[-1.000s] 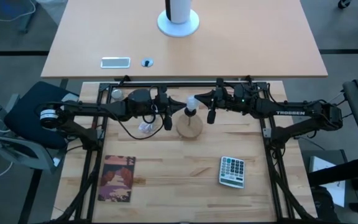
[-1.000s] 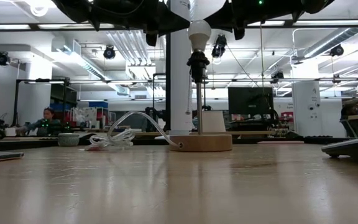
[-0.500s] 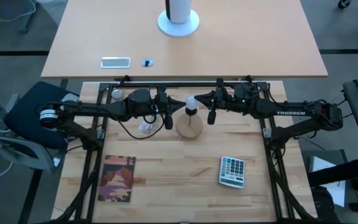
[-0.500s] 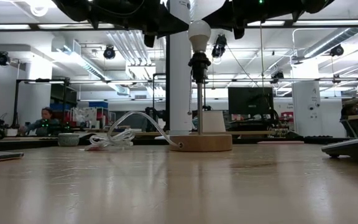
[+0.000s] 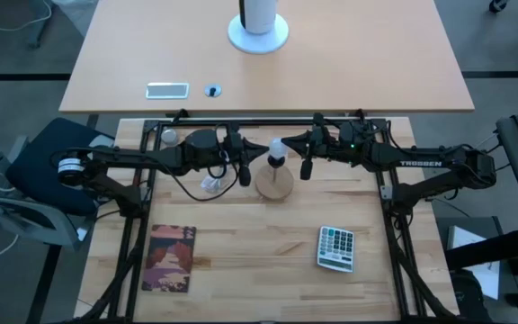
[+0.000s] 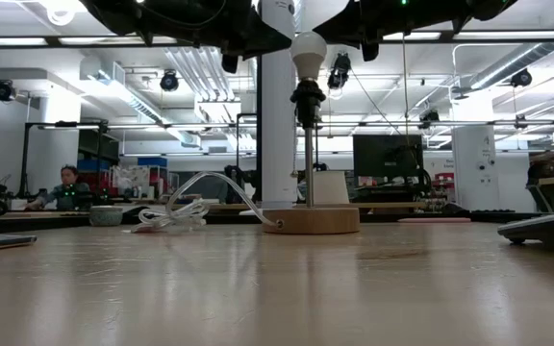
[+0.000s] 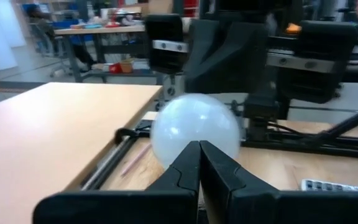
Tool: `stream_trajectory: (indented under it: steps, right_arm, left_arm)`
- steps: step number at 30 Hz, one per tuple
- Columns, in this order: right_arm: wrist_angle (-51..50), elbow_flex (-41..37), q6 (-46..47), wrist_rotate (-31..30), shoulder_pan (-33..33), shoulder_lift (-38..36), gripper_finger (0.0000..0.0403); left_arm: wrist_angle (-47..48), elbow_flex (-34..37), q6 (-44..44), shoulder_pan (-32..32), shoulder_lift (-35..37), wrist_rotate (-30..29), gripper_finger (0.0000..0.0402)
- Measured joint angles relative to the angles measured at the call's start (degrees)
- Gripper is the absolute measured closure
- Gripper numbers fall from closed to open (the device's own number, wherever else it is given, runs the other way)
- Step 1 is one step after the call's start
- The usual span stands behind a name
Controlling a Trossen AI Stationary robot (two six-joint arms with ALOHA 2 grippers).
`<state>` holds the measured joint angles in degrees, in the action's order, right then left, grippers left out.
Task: Screw lightbulb
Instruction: Insert the lightbulb into the lamp
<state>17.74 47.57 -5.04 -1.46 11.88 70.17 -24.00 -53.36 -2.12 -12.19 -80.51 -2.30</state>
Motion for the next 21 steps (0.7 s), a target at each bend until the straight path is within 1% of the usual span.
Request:
stream_trajectory:
  steps: [2,4,15,21]
  right_arm:
    - [0.03,0.0,0.09,0.22,-0.03,0.0,0.0403]
    - [0.36,0.0,0.52,0.96,-0.16,0.0,0.0403]
    - [0.52,0.0,0.48,0.4,-0.68,0.0,0.0403]
    - [0.48,0.0,0.39,0.09,-0.68,-0.11,0.0403]
  left_arm:
    - [-0.17,0.0,-0.07,-0.11,0.0,-2.69,0.0401]
    - [-0.26,0.0,-0.14,-0.15,-0.04,-4.05,0.0401]
    - [0.61,0.0,-0.36,-0.09,-0.04,-3.57,0.0401]
    - [2.92,0.0,-0.53,1.09,3.13,-2.75,0.0401]
